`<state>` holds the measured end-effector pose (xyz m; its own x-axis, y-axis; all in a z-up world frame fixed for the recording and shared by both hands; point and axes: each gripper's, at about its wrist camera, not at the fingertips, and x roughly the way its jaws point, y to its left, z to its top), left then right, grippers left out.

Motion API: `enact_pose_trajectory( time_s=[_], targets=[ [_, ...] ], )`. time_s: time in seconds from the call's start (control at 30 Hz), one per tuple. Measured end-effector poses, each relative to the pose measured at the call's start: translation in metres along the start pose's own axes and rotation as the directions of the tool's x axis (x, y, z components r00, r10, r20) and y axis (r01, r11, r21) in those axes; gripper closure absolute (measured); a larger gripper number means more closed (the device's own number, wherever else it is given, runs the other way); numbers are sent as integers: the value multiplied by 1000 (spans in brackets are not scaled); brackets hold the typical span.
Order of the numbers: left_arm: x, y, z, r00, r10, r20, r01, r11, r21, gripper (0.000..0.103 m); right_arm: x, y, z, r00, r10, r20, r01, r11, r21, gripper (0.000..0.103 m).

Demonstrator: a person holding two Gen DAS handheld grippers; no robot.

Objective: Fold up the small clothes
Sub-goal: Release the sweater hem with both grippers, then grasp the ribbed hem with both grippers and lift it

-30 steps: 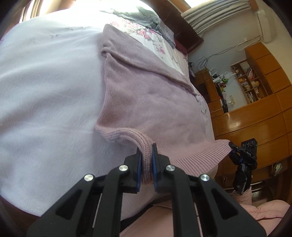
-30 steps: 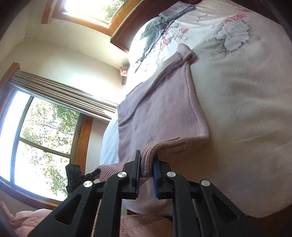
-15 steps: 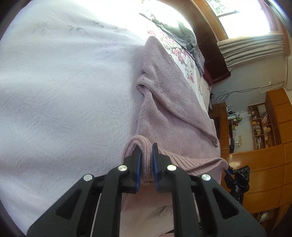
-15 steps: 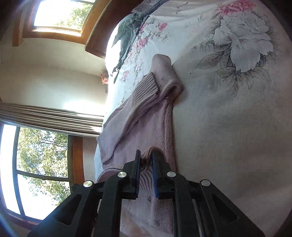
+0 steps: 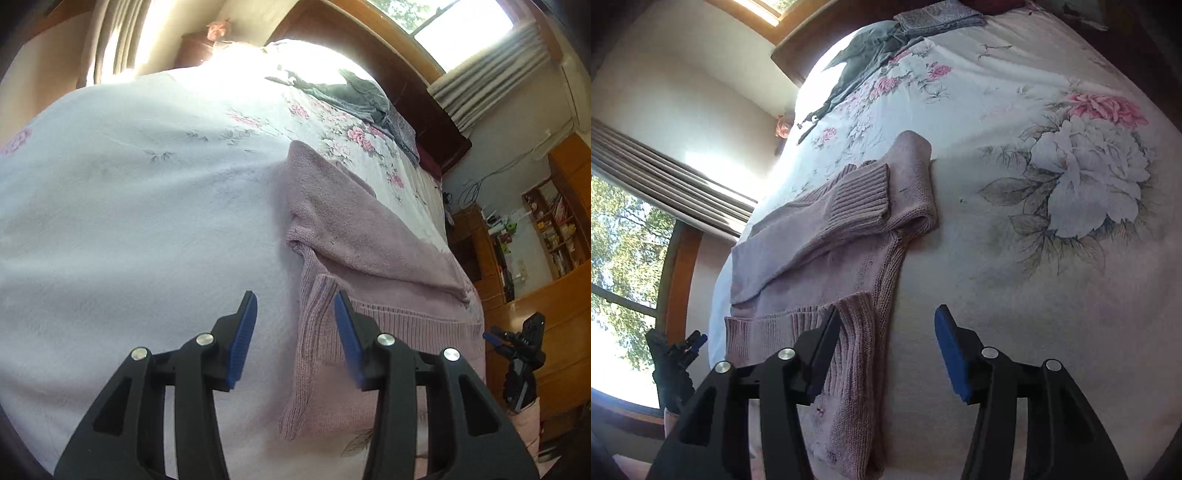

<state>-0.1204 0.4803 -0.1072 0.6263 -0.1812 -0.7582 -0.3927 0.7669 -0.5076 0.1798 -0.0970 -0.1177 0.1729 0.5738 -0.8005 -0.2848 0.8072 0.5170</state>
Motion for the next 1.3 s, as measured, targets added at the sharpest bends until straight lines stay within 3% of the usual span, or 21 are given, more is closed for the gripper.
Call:
enact_pose_trajectory(
  time_s=[0.17, 0.37, 0.43, 0.5, 0.63, 0.77, 0.87, 0.9, 0.97, 1.07, 1.13, 1.17, 1.3],
  targets=[
    [49, -27, 6, 995, 39, -88, -28, 992, 121, 55, 20, 28, 1, 997, -62, -43, 56, 991, -125, 46],
    [83, -46, 5, 984, 114, -139, -81, 971, 226, 55, 35, 44, 3, 993, -94, -67, 80, 979, -189, 44],
    [86, -50, 4, 981, 138, -136, -100, 961, 257, 61, 39, 46, 3, 991, -113, -73, 97, 975, -202, 44],
    [90, -53, 2, 976, 170, -139, -124, 949, 291, 92, 42, 47, 2, 990, -121, -79, 102, 972, -212, 44],
    [87, -58, -1, 981, 150, -126, -105, 946, 307, 93, 47, 52, 3, 986, -143, -87, 117, 961, -252, 44],
    [77, -64, -1, 991, 70, -112, -34, 955, 295, 93, 57, 56, 4, 982, -156, -107, 121, 954, -276, 44],
    [89, -64, -3, 984, 126, -125, -80, 944, 320, 89, 65, 57, 6, 979, -167, -119, 128, 950, -285, 43],
    [95, -61, -2, 980, 145, -135, -96, 944, 315, 89, 67, 58, 5, 976, -183, -117, 141, 944, -297, 44],
    [101, -58, -2, 977, 160, -141, -110, 946, 306, 84, 67, 65, 3, 972, -212, -100, 167, 925, -340, 58],
    [103, -61, -2, 977, 165, -135, -114, 941, 319, 81, 61, 76, -3, 964, -258, -67, 210, 892, -401, 71],
    [104, -64, -3, 976, 174, -129, -123, 936, 331, 84, 57, 80, -7, 957, -286, -50, 237, 871, -430, 77],
    [103, -65, -3, 977, 169, -127, -118, 935, 334, 91, 55, 81, -9, 957, -287, -43, 240, 867, -436, 80],
    [93, -67, -4, 984, 143, -103, -103, 942, 319, 93, 46, 79, -13, 959, -282, -21, 247, 871, -425, 89]
  ],
)
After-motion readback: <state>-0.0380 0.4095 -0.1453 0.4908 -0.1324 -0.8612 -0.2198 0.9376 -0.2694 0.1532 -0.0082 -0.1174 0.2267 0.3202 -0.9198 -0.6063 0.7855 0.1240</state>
